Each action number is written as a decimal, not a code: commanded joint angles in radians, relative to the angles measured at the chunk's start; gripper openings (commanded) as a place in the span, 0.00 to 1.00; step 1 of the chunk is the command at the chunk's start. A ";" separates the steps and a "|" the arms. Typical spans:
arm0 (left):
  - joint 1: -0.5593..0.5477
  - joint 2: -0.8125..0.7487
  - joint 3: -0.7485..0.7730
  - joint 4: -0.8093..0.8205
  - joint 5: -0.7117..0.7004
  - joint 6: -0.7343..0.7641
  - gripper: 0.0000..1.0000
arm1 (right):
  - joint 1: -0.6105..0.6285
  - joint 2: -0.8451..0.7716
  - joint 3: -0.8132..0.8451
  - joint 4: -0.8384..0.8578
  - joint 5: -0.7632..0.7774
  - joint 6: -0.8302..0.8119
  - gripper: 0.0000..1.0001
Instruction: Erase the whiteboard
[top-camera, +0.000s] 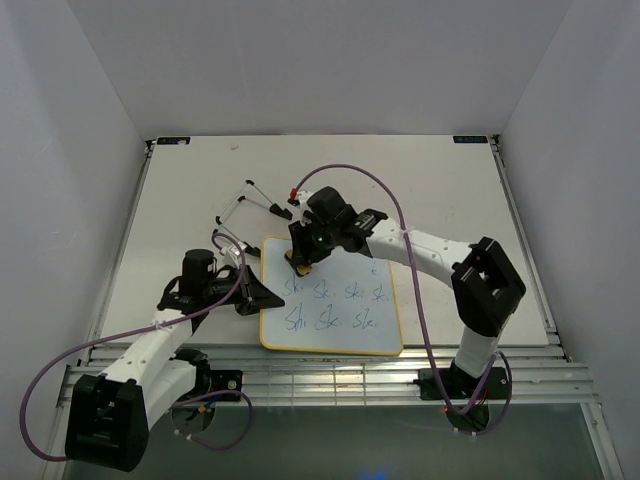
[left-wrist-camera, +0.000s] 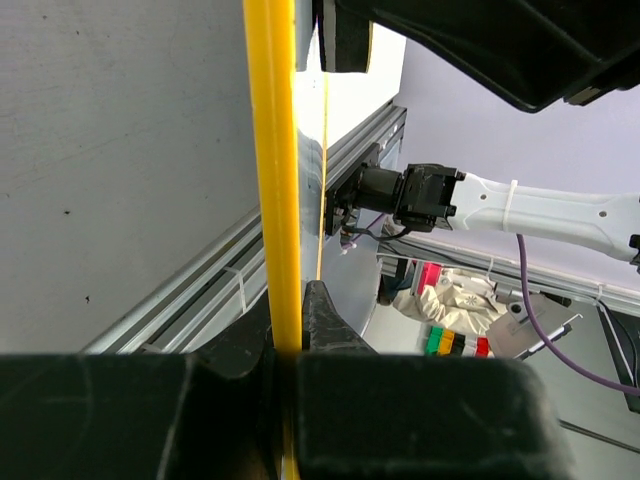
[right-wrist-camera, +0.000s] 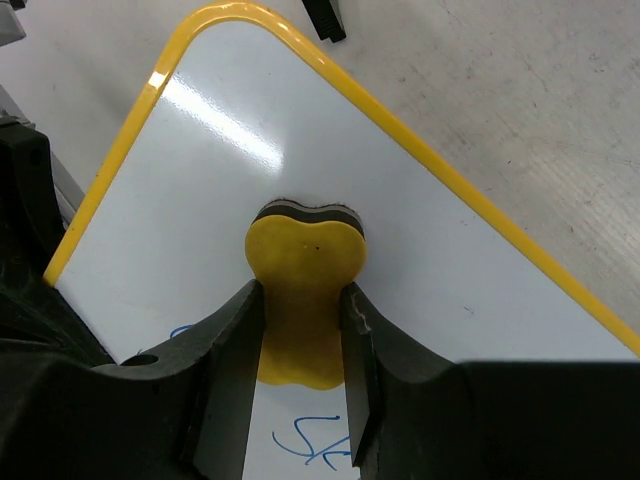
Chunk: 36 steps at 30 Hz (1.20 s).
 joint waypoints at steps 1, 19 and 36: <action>-0.009 -0.014 0.034 0.051 -0.042 0.081 0.00 | -0.008 0.059 0.014 -0.064 -0.025 0.019 0.31; -0.009 -0.048 0.034 0.037 -0.093 0.073 0.00 | -0.546 -0.205 -0.640 0.080 -0.138 -0.063 0.31; -0.011 -0.020 0.034 0.050 -0.074 0.076 0.00 | 0.095 -0.153 -0.289 0.141 -0.125 0.136 0.31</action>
